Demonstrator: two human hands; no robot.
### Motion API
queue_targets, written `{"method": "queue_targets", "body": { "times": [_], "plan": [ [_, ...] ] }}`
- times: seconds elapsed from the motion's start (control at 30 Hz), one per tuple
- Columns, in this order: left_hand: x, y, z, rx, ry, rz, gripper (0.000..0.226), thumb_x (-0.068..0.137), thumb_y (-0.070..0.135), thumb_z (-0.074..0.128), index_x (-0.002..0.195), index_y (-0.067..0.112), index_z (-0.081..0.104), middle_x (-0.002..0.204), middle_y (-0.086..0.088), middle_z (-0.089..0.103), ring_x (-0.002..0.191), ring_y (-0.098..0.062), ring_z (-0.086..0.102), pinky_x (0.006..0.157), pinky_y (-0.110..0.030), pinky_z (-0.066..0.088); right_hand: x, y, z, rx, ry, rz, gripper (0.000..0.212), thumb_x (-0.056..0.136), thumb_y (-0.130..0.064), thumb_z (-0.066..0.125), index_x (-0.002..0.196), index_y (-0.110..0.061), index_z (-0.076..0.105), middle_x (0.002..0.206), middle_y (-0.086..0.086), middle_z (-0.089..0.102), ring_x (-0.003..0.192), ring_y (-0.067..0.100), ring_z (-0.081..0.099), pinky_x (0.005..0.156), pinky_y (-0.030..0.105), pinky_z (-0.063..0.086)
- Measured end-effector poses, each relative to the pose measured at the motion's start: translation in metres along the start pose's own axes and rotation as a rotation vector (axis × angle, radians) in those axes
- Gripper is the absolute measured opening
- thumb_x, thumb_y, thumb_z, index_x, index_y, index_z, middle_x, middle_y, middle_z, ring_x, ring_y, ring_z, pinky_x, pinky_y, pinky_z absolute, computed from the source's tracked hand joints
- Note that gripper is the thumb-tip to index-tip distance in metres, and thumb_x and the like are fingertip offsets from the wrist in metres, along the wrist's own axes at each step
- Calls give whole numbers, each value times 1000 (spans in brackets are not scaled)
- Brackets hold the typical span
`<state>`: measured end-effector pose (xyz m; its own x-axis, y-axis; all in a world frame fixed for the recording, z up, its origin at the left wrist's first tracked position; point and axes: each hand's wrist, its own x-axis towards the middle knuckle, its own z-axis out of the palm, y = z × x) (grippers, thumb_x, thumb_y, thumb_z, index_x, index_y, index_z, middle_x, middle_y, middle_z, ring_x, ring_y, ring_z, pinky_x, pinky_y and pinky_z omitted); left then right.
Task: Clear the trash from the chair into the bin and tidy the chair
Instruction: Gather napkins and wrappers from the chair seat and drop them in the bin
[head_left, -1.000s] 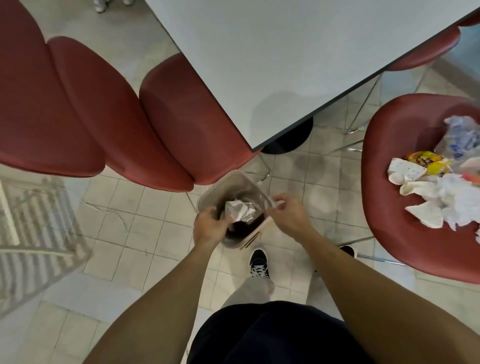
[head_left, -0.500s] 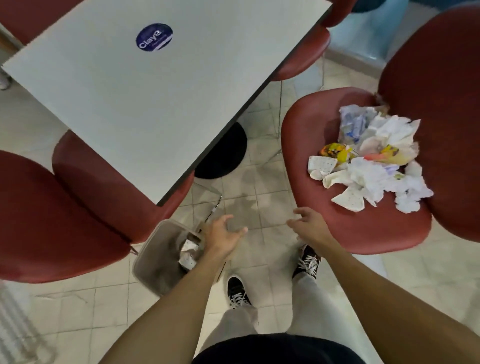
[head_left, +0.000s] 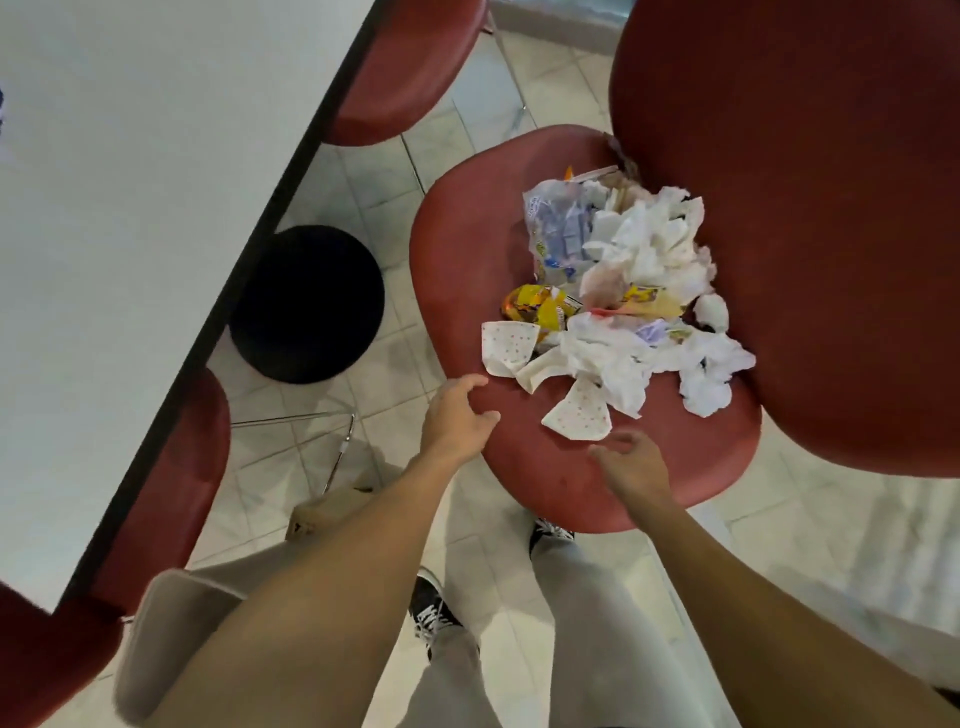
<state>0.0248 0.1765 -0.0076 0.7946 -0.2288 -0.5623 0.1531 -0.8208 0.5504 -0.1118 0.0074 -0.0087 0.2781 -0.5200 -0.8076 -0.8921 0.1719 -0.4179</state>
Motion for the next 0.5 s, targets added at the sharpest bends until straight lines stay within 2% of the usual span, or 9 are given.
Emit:
{"method": "queue_targets", "body": {
  "times": [0.1,0.23,0.33,0.5],
  "plan": [
    [33,14,14,138,44,92,47,82,6,65,126,21,58,128,-2,53,117,-20,52,101,-27,42,26,-1,-4,52,1,67,60,72,-36,74,126,-19,52,116,3,62,99,27,65,86,48,56],
    [73,21,26,292,57,193,56,77,-8,57,128,16,57,129,-8,52,120,-26,49,100,-30,39,56,-8,3,117,-34,100,57,70,-35,75,121,-18,55,113,-3,65,99,24,66,88,49,55],
    [93,20,30,357,-7,214,58,76,-8,60,128,16,57,130,-9,51,121,-27,49,102,-30,38,67,-12,10,158,-33,140,59,71,-32,77,124,-19,53,115,-3,62,100,21,64,87,47,56],
    [105,21,39,424,-55,173,42,81,4,67,119,21,65,125,-10,54,112,-29,55,95,-39,46,78,-12,22,166,-42,235,46,78,-17,73,120,-12,55,112,5,60,92,22,62,78,40,59]
  ]
}}
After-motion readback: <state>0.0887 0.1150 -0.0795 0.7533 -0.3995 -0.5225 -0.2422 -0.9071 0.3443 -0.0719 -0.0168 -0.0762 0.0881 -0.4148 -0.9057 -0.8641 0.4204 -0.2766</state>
